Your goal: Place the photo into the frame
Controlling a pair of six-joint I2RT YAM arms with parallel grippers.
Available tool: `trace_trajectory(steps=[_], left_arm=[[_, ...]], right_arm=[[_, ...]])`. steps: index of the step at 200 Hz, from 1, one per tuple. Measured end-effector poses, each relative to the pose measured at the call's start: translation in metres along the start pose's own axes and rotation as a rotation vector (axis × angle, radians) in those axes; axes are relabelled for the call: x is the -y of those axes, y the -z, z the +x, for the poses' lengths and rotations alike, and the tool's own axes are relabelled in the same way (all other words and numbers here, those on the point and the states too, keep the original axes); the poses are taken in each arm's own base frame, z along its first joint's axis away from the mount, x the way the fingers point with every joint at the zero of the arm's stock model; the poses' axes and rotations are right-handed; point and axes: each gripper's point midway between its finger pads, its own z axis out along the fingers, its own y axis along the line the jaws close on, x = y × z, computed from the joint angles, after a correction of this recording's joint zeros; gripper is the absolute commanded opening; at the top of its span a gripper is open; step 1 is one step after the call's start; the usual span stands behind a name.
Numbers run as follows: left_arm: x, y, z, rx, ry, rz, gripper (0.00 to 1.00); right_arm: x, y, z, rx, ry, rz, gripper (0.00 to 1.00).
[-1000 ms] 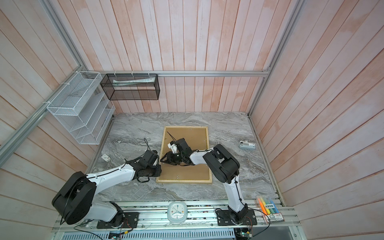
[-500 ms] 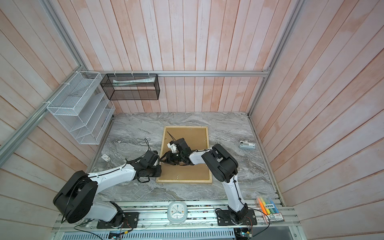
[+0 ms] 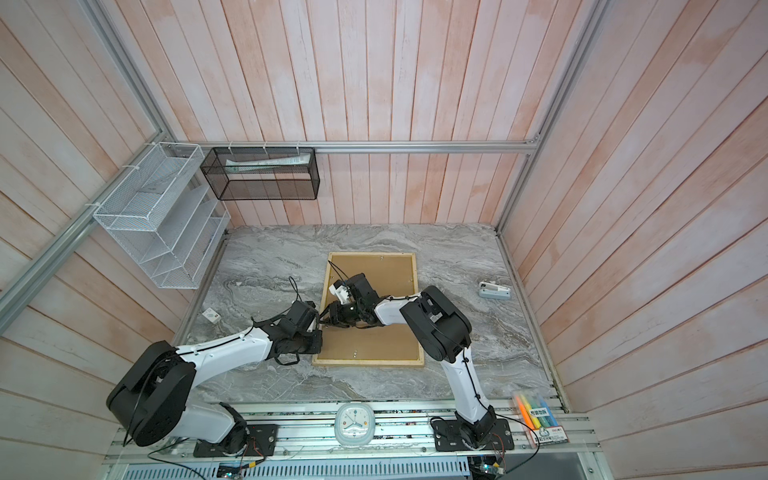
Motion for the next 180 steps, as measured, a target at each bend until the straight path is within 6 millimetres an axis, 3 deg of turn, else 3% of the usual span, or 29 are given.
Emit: trace_trajectory(steps=[180], left_arm=[[-0.0012,-0.0001,-0.0011,0.001,-0.004,-0.011,0.20]], right_arm=[[0.0033,-0.0025,0.0016,-0.096,0.125,0.010,0.40]])
